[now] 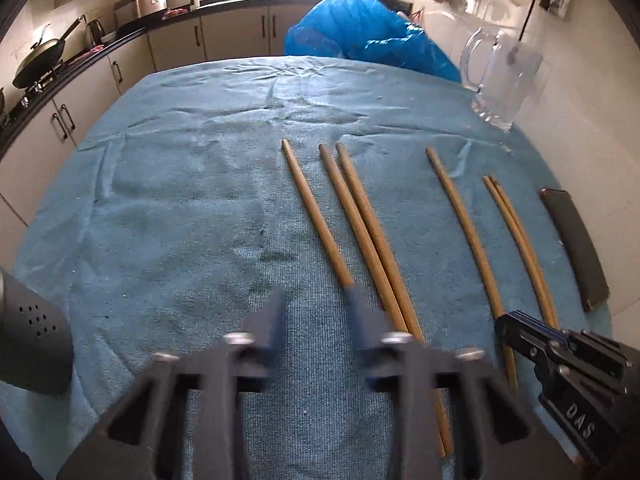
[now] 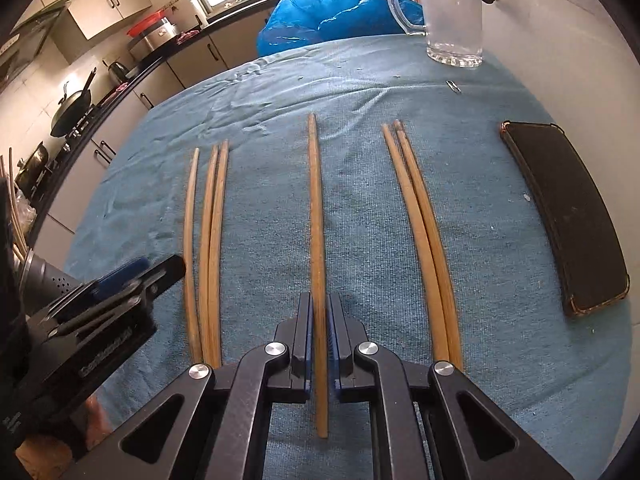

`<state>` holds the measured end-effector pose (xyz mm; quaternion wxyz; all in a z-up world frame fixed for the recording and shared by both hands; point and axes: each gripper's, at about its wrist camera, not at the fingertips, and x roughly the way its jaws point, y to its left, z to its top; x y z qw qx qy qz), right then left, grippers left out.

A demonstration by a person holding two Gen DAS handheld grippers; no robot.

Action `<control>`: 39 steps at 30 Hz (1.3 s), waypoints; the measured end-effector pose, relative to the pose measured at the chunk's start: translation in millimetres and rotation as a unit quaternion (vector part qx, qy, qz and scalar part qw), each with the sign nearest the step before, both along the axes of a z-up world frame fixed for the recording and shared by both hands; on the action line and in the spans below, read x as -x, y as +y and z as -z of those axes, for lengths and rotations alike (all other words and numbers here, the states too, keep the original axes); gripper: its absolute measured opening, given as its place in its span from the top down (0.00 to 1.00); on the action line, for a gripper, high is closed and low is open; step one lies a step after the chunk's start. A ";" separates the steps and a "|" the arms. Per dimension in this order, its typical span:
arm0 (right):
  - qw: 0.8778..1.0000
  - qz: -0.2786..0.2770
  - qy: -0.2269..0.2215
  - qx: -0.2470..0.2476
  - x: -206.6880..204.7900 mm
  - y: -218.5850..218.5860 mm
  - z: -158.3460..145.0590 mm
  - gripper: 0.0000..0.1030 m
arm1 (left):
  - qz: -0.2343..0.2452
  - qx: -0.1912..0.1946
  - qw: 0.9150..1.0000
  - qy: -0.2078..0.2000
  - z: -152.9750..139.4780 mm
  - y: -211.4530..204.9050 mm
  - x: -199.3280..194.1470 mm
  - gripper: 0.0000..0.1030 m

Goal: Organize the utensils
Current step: 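Return both tools down over the remaining chopsticks, then grasp one chopstick with the left tool while the right tool grasps another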

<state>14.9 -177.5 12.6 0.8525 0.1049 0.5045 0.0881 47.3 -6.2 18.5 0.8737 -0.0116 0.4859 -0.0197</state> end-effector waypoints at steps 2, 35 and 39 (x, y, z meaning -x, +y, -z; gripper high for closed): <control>1.000 0.001 0.002 -0.001 -1.3 0.4 0.6 0.92 | -0.007 0.007 1.000 0.015 1.9 1.1 -3.2 1.00; 0.999 -0.034 0.013 -0.008 53.3 -4.5 -6.1 0.75 | 0.040 0.099 0.994 0.031 -30.7 50.3 67.3 0.91; 0.999 -0.027 0.012 -0.019 39.6 -4.3 -0.1 0.74 | 0.025 0.076 0.996 0.026 -16.0 26.5 18.7 0.83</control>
